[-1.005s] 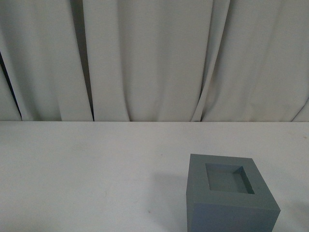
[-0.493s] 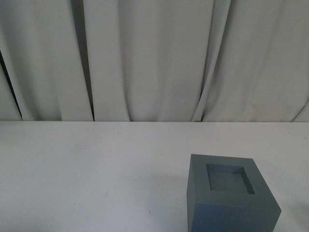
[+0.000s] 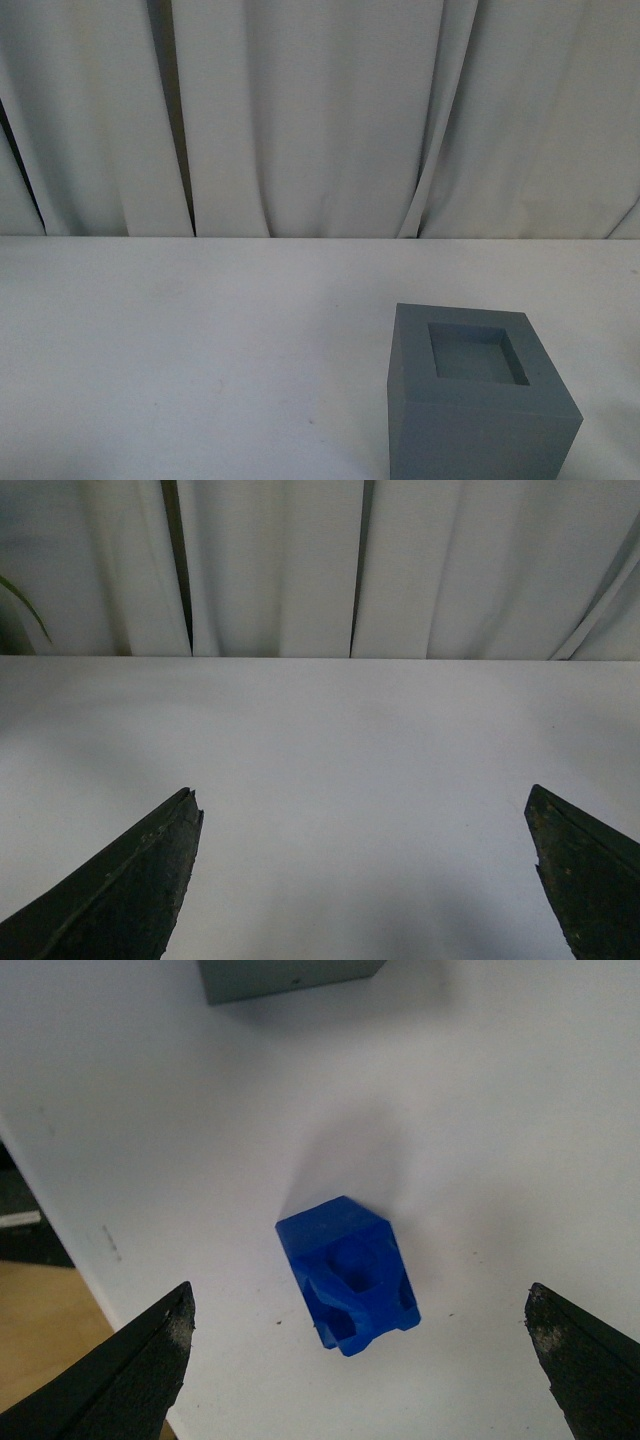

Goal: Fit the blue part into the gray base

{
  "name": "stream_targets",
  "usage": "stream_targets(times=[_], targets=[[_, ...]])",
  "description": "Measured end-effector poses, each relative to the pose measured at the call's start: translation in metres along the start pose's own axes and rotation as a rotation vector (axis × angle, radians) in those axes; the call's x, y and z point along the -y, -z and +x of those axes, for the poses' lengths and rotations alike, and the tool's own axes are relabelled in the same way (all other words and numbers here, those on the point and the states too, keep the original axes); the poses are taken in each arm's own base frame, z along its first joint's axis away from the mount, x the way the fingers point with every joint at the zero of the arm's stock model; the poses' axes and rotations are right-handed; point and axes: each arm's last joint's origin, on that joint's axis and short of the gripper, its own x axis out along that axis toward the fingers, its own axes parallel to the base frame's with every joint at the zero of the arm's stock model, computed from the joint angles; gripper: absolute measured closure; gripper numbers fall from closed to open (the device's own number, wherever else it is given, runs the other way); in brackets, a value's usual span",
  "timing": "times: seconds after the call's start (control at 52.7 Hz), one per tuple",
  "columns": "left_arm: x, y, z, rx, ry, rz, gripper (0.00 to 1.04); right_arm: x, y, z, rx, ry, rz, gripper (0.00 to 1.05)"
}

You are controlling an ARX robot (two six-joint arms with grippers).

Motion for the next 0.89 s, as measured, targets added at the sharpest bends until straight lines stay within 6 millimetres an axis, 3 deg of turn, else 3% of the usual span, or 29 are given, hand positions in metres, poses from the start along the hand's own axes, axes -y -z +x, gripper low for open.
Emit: stream_targets(times=[0.171,0.417,0.891], targets=[[0.000,0.000,0.000,0.000,0.000,0.000,0.06,0.016,-0.001,0.019,-0.065,-0.025,-0.028,0.07],[0.000,0.000,0.000,0.000,0.000,0.000,0.06,0.022,-0.001,0.044,-0.121,-0.126,-0.042,0.07],[0.000,0.000,0.000,0.000,0.000,0.000,0.06,0.039,0.002,0.071,-0.205,-0.183,-0.086,0.07]])
